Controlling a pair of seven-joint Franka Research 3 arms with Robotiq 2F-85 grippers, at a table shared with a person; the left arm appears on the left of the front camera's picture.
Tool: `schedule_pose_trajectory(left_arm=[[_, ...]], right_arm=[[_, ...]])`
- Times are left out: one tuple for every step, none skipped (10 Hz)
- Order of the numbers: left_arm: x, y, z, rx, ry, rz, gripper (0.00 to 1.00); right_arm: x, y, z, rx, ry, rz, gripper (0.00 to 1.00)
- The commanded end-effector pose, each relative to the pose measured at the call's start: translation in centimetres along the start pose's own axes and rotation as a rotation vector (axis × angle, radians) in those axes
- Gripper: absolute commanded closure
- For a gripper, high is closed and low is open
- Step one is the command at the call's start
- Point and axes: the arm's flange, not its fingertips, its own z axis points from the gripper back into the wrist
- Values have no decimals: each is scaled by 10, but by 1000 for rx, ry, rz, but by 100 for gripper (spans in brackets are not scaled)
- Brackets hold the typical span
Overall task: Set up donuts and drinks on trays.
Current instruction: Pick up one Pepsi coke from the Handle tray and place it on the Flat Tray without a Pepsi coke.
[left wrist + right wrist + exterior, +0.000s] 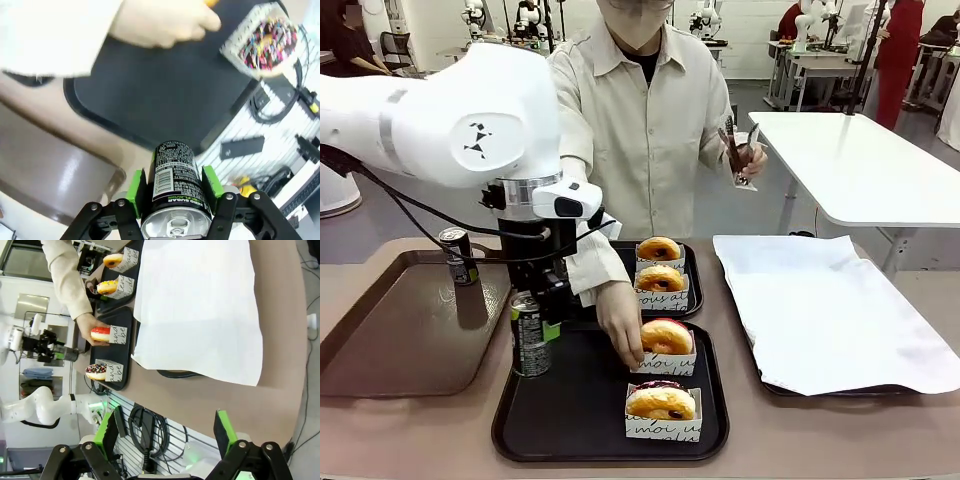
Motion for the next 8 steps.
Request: schedule_pose_trajectory(left_arm=[[-72,-9,14,48,9,-66,42],[-78,-7,16,59,8,-76,42],[-71,-6,13,57,20,-55,42],[-67,-5,11,50,24,-53,42],[-62,-2,13,44,27,-56,42],[-59,-4,11,31,17,-46,42],[-40,-1,11,41,-20,-11,42],[-21,-2,7,18,-35,16,42]], right_arm=[[2,-1,-2,27,-21,13,0],[2,-1,-2,27,-21,13,0],[2,-1,-2,27,-21,13,0],[2,-1,-2,27,-21,13,0],[2,-1,-2,27,-21,13,0],[2,-1,-2,27,-21,13,0],[2,-1,-2,27,-21,13,0],[2,-1,-2,27,-21,13,0]])
